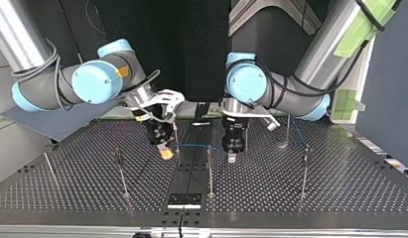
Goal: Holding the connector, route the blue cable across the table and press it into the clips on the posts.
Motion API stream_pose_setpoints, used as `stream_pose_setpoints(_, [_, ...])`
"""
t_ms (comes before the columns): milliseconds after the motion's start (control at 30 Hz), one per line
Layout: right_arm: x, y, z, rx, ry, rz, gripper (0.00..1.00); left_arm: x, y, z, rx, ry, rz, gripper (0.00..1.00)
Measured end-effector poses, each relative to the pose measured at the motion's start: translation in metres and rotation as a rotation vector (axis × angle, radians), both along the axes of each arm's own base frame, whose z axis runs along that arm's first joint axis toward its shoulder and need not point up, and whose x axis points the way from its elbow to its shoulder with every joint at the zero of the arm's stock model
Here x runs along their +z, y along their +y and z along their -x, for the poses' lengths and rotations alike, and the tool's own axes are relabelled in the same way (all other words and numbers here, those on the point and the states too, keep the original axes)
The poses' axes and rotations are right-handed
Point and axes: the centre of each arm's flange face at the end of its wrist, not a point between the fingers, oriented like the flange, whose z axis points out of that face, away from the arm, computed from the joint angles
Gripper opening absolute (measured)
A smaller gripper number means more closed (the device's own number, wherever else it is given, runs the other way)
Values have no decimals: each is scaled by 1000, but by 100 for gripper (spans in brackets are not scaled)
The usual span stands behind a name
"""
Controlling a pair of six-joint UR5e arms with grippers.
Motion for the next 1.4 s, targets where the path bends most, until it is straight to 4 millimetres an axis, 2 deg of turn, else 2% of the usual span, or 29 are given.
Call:
stream_pose_setpoints(167, [-1,-10,4,-10,-4,1,0,-2,4,-13,5,-13,7,0])
stream_pose_setpoints(433, [-8,-29,7,-13,-6,-2,0,11,13,-32,10,-39,19,0])
stream_pose_setpoints(700, [7,-43,12,-17,-32,20,0,24,23,-44,-4,-58,44,0])
stream_pose_setpoints(867, [9,-52,19,-30,-38,24,0,18,26,-47,-1,-40,39,0])
stream_pose_setpoints(1000, [8,-57,23,-40,-38,25,0,5,25,-53,-4,-18,31,0])
stream_pose_setpoints(1167, [1,-64,24,-42,-30,22,0,4,26,-56,-4,-14,29,0])
stream_pose_setpoints(1233, [-2,-66,24,-41,-27,21,0,5,26,-56,-4,-11,28,7])
stream_pose_setpoints(1300, [-4,-68,24,-42,-26,20,0,5,25,-56,-5,-8,27,9])
stream_pose_setpoints(1333, [-5,-69,25,-43,-25,20,0,5,25,-56,-5,-6,27,22])
stream_pose_setpoints(1367, [-5,-70,25,-44,-25,19,0,5,25,-55,-6,-4,26,22])
stream_pose_setpoints(1400, [-6,-71,26,-45,-24,19,0,4,24,-55,-7,0,25,32])
